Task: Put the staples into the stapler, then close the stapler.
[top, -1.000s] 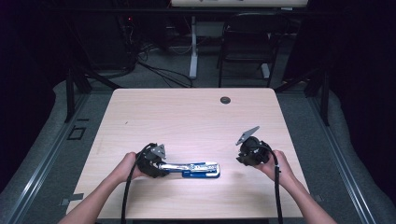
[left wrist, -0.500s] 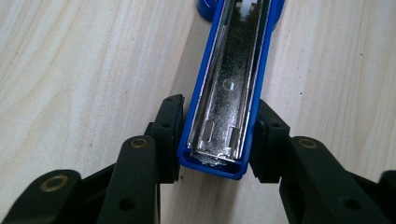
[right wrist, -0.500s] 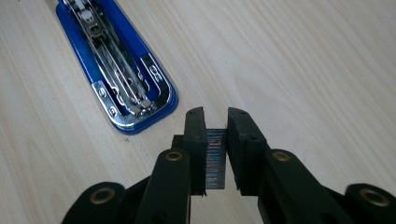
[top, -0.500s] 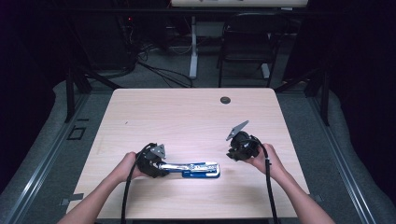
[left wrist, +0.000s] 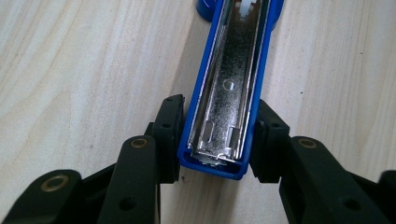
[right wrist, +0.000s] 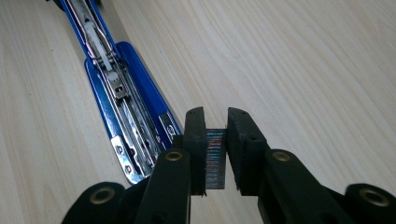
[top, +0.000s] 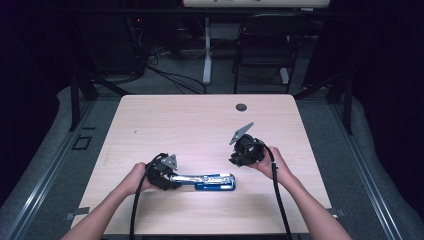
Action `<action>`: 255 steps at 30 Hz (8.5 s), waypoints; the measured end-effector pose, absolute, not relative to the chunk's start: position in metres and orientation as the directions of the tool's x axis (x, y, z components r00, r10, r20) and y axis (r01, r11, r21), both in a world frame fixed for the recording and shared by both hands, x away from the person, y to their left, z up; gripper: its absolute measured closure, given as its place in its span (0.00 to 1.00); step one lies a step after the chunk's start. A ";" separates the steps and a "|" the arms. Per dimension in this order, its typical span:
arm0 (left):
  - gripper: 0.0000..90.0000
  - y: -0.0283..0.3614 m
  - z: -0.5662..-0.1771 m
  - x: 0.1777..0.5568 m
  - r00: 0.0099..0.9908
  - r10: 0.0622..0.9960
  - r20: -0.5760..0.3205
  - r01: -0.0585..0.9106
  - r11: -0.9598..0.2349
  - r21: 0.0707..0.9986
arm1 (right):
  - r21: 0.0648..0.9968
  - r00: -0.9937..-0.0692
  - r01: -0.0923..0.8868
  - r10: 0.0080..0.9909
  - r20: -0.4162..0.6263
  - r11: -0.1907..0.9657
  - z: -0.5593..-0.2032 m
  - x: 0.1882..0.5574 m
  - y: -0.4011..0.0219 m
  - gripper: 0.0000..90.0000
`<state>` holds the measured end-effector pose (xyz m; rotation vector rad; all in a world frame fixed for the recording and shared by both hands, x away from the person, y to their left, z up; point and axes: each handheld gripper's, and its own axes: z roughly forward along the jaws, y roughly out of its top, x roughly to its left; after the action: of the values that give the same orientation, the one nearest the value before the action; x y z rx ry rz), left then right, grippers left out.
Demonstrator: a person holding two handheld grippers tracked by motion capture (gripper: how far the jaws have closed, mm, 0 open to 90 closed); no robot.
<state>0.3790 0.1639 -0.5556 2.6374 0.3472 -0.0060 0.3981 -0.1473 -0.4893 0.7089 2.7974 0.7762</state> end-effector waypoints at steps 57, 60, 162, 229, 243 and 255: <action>0.68 0.163 -0.557 0.384 0.972 0.224 -0.071 0.232 -0.860 0.455 | 0.523 -0.963 0.260 0.260 0.075 0.812 -0.515 0.389 -0.119 0.87; 0.68 0.163 -0.557 0.384 0.972 0.225 -0.071 0.232 -0.859 0.456 | 0.526 -0.964 0.258 0.255 0.080 0.810 -0.515 0.389 -0.120 0.87; 0.68 0.161 -0.556 0.384 0.970 0.232 -0.070 0.239 -0.864 0.442 | 0.434 -0.986 0.160 0.168 0.021 0.887 -0.517 0.387 -0.117 0.76; 0.68 0.163 -0.541 0.379 0.981 0.192 -0.014 0.175 -0.859 0.480 | 0.548 -0.925 0.325 0.379 0.015 0.771 -0.508 0.383 -0.118 0.89; 0.68 0.161 -0.538 0.380 0.981 0.191 -0.024 0.179 -0.863 0.472 | 0.568 -0.933 0.305 0.361 0.016 0.764 -0.506 0.380 -0.103 0.96; 0.69 0.159 -0.534 0.380 0.982 0.186 -0.018 0.174 -0.873 0.455 | 0.577 -0.943 0.283 0.332 0.022 0.766 -0.506 0.375 -0.091 1.00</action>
<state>0.3800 0.1587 -0.5336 2.6566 0.2548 0.0357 0.3754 -0.0913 -0.5063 0.5020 2.8749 0.9197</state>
